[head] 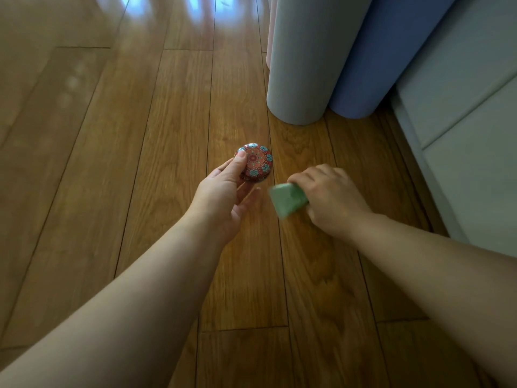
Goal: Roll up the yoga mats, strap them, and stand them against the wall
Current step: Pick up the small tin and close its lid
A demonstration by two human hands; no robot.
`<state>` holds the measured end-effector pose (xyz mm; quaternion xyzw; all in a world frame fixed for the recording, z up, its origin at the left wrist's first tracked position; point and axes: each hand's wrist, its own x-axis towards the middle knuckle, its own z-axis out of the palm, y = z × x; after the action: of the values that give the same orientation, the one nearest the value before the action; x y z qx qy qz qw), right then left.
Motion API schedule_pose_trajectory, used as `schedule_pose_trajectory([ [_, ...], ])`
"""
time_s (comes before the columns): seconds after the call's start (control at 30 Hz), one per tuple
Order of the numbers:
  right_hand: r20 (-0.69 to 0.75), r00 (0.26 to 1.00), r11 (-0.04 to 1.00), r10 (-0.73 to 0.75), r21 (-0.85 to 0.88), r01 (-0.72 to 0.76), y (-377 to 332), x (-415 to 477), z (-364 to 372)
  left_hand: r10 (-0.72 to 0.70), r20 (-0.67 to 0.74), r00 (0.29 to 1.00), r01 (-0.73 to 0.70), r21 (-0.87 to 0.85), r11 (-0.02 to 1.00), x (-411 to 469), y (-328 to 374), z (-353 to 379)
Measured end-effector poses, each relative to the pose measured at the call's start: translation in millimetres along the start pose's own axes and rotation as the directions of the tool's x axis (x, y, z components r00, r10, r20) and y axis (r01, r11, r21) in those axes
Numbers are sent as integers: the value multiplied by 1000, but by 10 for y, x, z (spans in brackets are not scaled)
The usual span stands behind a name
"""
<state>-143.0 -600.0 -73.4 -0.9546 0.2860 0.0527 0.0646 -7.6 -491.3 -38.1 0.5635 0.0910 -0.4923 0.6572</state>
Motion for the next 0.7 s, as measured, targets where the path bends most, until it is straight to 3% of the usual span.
schedule_pose_trajectory([
  [0.27, 19, 984, 907, 175, 386, -169, -313, -503, -477, 51, -5, 999, -51, -13, 999, -690, 64, -69],
  [0.5, -42, 944, 755, 327, 612, -234, -710, -1434, -1629, 70, 25, 997, -71, 20, 997, -2193, 531, -35],
  [0.7, -166, 950, 751, 266, 654, -97, -1236, -2226, -3167, 223, 166, 961, -244, 122, 962, -3802, 1158, 170],
])
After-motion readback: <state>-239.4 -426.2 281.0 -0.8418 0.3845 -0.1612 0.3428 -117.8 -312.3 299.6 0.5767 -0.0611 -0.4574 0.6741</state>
